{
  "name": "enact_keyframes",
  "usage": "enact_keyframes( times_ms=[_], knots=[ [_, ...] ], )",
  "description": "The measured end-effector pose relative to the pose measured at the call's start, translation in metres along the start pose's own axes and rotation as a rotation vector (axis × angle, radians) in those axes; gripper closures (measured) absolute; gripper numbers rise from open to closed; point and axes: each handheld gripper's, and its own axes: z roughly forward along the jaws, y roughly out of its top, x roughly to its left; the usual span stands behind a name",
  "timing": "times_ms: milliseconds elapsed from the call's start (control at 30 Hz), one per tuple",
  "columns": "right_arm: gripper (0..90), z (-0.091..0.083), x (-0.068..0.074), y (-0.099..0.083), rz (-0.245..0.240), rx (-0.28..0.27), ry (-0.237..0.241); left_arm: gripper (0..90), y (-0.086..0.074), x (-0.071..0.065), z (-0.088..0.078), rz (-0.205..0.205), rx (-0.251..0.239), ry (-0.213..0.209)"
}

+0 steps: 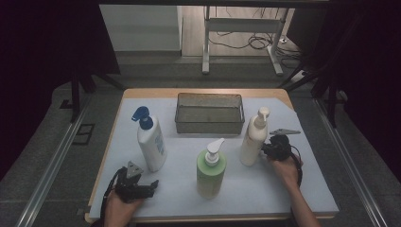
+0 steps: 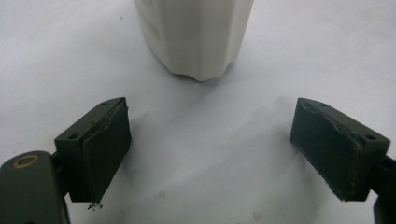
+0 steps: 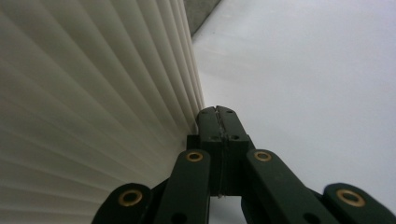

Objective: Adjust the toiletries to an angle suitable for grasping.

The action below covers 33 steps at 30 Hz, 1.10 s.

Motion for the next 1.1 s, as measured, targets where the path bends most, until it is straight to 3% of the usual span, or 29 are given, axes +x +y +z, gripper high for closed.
enact_keyframes(
  times_ms=[433,667,900,1100],
  knots=[
    [89.4,0.011,0.014,0.009,-0.025,-0.002,0.073,12.3,0.000,0.000,0.000,0.000,0.000,0.000],
    [89.2,0.013,0.014,0.009,-0.028,-0.003,0.076,12.4,0.000,0.000,0.000,0.001,0.000,0.000],
    [87.4,-0.008,0.009,-0.002,-0.025,-0.033,0.053,12.3,0.000,0.000,0.000,0.002,0.001,0.001],
    [89.2,-0.038,0.023,-0.021,-0.058,-0.042,0.084,12.3,0.000,0.000,0.000,0.002,0.001,0.001]
  ],
)
